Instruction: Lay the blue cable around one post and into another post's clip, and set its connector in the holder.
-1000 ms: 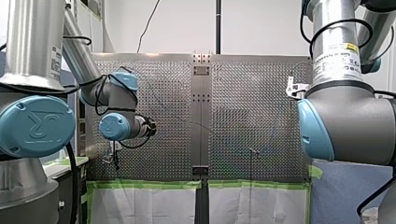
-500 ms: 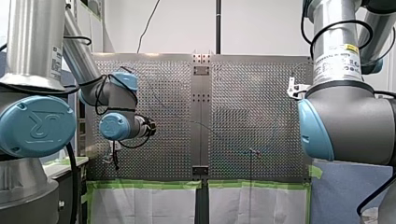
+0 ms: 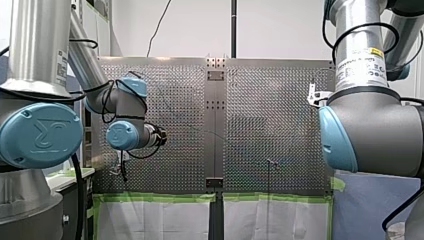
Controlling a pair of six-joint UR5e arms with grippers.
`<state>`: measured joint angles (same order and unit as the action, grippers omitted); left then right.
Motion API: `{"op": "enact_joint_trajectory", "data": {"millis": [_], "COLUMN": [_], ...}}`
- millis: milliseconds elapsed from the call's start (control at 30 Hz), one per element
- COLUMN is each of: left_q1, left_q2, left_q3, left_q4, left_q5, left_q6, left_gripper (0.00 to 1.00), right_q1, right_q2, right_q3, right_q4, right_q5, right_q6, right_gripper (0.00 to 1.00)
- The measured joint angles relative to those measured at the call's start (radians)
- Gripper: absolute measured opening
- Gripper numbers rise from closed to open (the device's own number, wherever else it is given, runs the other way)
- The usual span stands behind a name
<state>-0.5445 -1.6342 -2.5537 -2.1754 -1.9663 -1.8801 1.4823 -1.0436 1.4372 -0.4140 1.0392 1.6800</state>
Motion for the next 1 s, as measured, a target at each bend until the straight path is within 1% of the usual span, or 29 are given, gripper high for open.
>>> {"op": "enact_joint_trajectory", "data": {"millis": [600,800,1000], "left_q1": [0.007,0.007,0.007], "left_q2": [0.000,0.000,0.000], "left_q3": [0.000,0.000,0.000], "left_q4": [-0.004,-0.006,-0.006], "left_q5": [0.007,0.007,0.007], "left_q6": [0.004,0.004,0.004], "left_gripper": [0.98,0.98,0.98], "right_q1": [0.004,0.004,0.005], "right_q2": [0.002,0.001,0.001], "right_q3": [-0.006,-0.006,-0.006], "right_q4": [-0.027,-0.027,-0.028], "right_q5": [-0.004,-0.004,-0.004], "right_q6": [0.013,0.010,0.013], "right_gripper": [0.00,0.00,0.00]}}
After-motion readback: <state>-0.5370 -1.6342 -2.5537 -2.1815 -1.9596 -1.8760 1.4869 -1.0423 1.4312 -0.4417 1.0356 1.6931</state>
